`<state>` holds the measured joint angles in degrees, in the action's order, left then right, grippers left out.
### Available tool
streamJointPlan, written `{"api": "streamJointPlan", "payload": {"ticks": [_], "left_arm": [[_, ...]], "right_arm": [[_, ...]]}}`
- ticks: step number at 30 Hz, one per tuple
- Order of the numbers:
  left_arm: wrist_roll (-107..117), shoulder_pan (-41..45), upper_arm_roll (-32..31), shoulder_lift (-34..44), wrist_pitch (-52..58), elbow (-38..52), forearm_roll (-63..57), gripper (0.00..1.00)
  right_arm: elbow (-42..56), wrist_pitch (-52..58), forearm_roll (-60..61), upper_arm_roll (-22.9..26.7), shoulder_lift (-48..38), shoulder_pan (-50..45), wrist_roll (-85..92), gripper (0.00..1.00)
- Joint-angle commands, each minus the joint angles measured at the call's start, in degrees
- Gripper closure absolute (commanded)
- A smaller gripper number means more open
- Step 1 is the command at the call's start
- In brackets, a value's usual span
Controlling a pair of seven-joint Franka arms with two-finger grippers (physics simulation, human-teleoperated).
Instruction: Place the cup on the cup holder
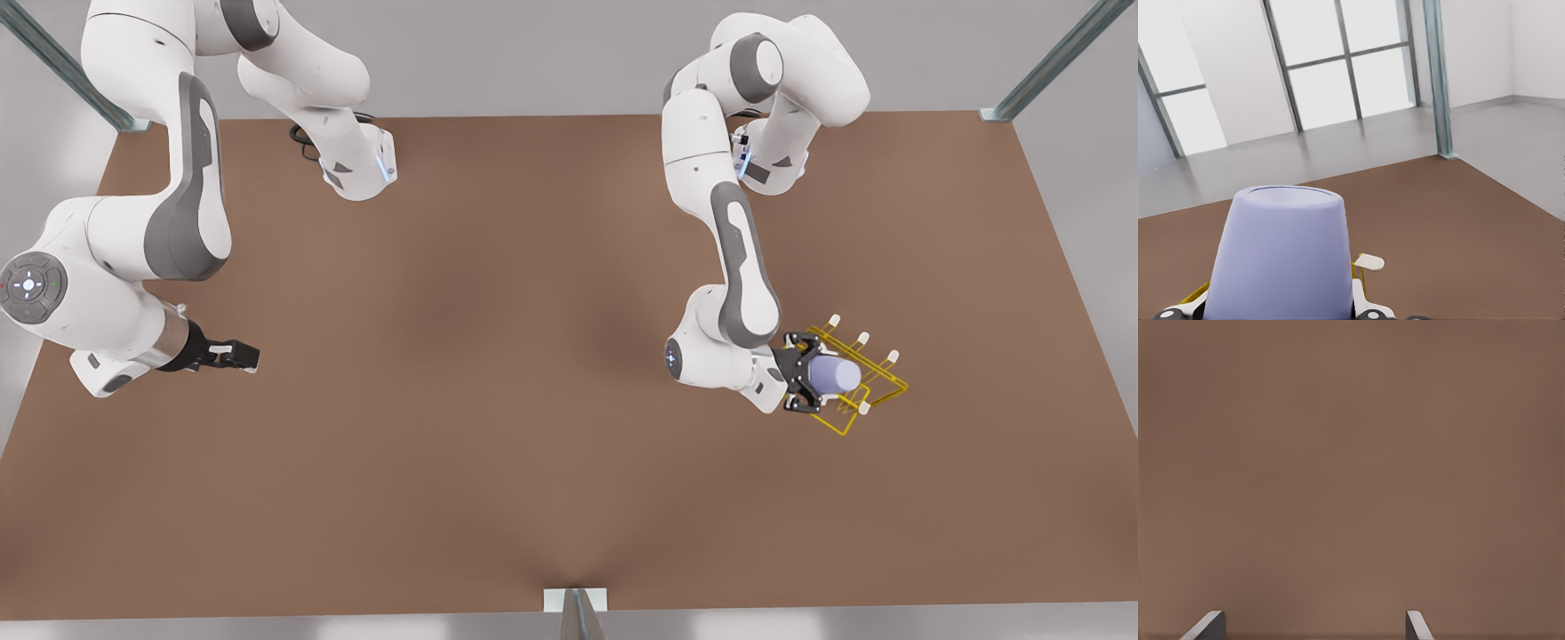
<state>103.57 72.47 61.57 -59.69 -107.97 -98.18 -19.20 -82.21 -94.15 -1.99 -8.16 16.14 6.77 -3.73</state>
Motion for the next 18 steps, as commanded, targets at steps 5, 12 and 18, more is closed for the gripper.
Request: {"api": "streamJointPlan", "payload": {"ticks": [5,12,18], "left_arm": [[6.3,1.4,0.0,0.1,-0.2,-1.4,0.3,0.36],[7.0,3.1,0.1,0.0,0.6,-2.0,0.4,0.36],[6.6,3.1,0.2,-0.4,0.3,-3.6,0.5,0.36]], "right_arm": [[0.0,0.0,0.0,0.0,-0.1,0.0,0.1,0.00],[0.0,0.0,0.1,0.0,0.0,0.0,0.2,0.00],[0.0,0.0,0.0,0.0,0.0,0.0,0.3,0.00]]}}
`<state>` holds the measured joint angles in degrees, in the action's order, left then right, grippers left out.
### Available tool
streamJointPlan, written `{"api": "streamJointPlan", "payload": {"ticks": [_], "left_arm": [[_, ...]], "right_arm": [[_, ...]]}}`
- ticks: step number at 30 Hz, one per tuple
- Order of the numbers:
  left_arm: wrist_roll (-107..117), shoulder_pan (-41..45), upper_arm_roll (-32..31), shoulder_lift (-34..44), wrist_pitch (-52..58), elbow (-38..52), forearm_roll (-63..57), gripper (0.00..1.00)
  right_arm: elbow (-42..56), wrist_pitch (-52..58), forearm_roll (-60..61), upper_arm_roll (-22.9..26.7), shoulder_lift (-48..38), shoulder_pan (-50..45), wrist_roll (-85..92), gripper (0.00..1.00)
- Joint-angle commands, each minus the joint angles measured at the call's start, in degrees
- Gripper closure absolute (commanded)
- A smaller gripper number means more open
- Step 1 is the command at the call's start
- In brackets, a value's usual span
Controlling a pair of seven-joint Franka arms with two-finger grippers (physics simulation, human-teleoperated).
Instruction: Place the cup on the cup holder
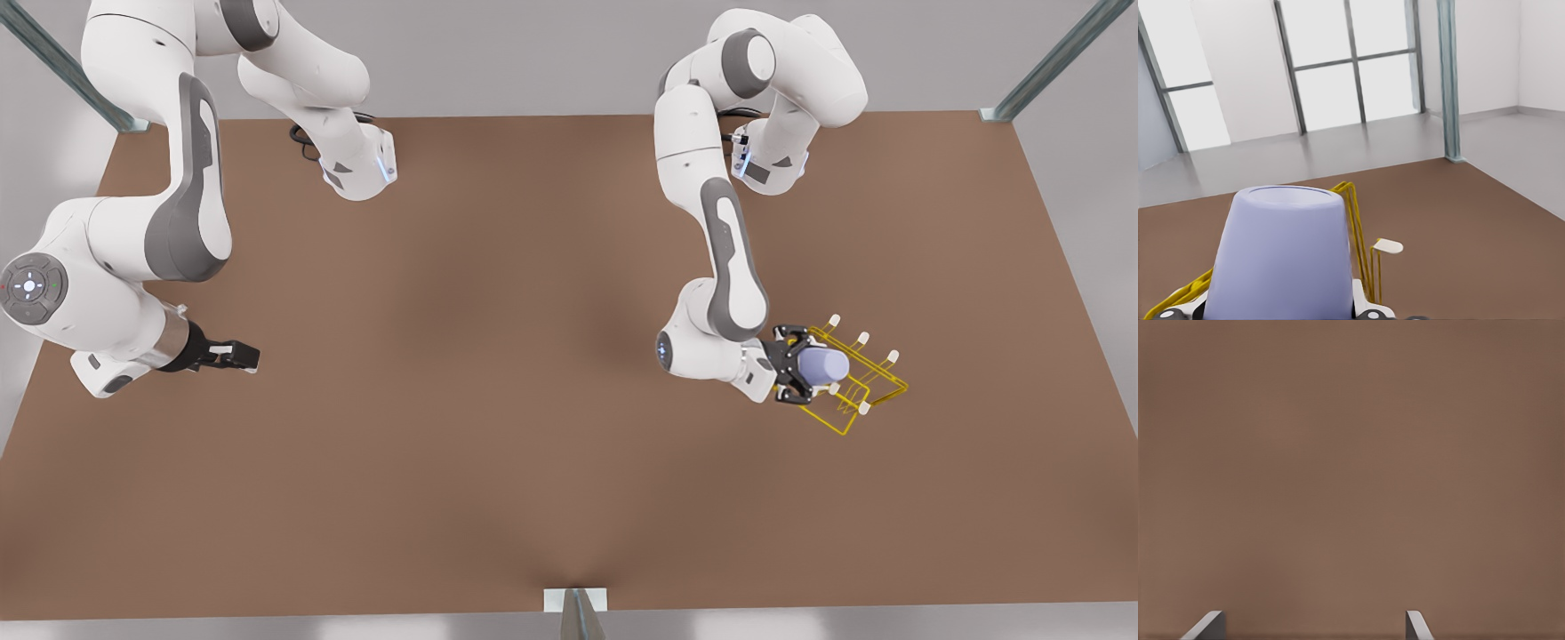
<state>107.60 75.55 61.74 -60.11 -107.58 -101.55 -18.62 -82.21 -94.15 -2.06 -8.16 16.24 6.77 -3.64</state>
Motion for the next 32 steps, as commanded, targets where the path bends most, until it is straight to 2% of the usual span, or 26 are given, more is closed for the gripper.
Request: {"api": "streamJointPlan", "payload": {"ticks": [1,2,3,9,10,11,12,14,15,16,17,19,20,21,22,23,25,32], "left_arm": [[2.5,0.0,0.0,0.0,-0.3,-0.6,-0.2,0.36],[2.4,0.3,0.0,0.0,-0.2,-0.6,-0.2,0.36],[2.3,0.3,0.0,-0.1,-0.2,-0.6,-0.2,0.00],[1.7,1.3,1.5,0.3,1.1,0.0,-0.6,0.00],[-2.2,1.8,1.6,3.0,3.2,0.2,-0.7,0.00],[-15.3,2.5,2.2,6.8,9.9,2.7,-0.1,0.00],[-30.5,1.6,1.1,12.6,20.3,10.7,3.0,0.00],[-75.1,-0.5,2.2,15.7,38.6,24.9,18.4,0.00],[-90.8,-3.8,1.3,19.4,42.7,29.7,24.1,0.00],[-104.1,-7.4,1.5,23.5,44.8,30.1,33.6,0.00],[-112.8,-11.1,-1.0,26.6,45.4,30.2,36.0,0.00],[-114.1,-33.2,-32.3,35.2,44.8,34.0,29.3,0.00],[-114.0,-37.8,-40.4,36.6,42.3,33.4,24.8,0.00],[-113.8,-46.7,-52.4,39.2,35.8,30.6,19.3,0.00],[-113.8,-49.0,-55.1,41.5,29.4,26.2,19.4,0.00],[-114.6,-50.3,-55.1,41.5,27.6,25.6,19.9,0.00],[-120.0,-51.4,-54.4,41.5,34.0,26.1,20.8,0.00],[-117.4,-51.5,-53.7,40.5,34.4,27.5,20.3,0.00]], "right_arm": [[0.0,0.0,0.0,0.0,-0.1,0.0,0.1,0.00],[0.1,0.0,0.1,0.0,0.2,0.0,0.1,0.00],[0.1,0.0,0.0,0.0,0.2,0.0,0.1,0.00],[0.4,0.0,0.1,0.0,0.3,0.0,-0.1,0.00],[0.4,0.0,0.0,0.0,0.3,0.0,-0.1,0.00],[0.4,0.0,0.0,0.0,0.3,0.0,-0.1,0.00],[0.4,0.0,0.0,0.0,0.3,0.0,-0.1,0.00],[0.3,0.0,0.0,0.0,0.3,0.0,-0.1,0.00],[0.4,0.0,0.0,0.0,0.3,0.0,-0.1,0.00],[0.4,0.0,0.0,0.0,0.3,0.0,-0.1,0.00],[0.4,0.0,0.0,0.0,0.3,0.0,-0.1,0.00],[0.4,0.0,0.0,0.0,0.3,0.0,-0.1,0.00],[0.4,0.0,0.0,0.0,0.3,0.0,-0.1,0.00],[0.4,0.0,0.0,0.0,0.3,0.0,-0.1,0.00],[0.4,0.0,0.0,0.0,0.3,0.0,-0.1,0.00],[0.4,0.0,0.0,0.0,0.3,0.0,-0.1,0.00],[0.4,0.0,0.0,0.0,0.3,-0.1,-0.2,0.00],[0.4,0.0,0.0,0.0,0.3,0.0,0.2,0.00]]}}
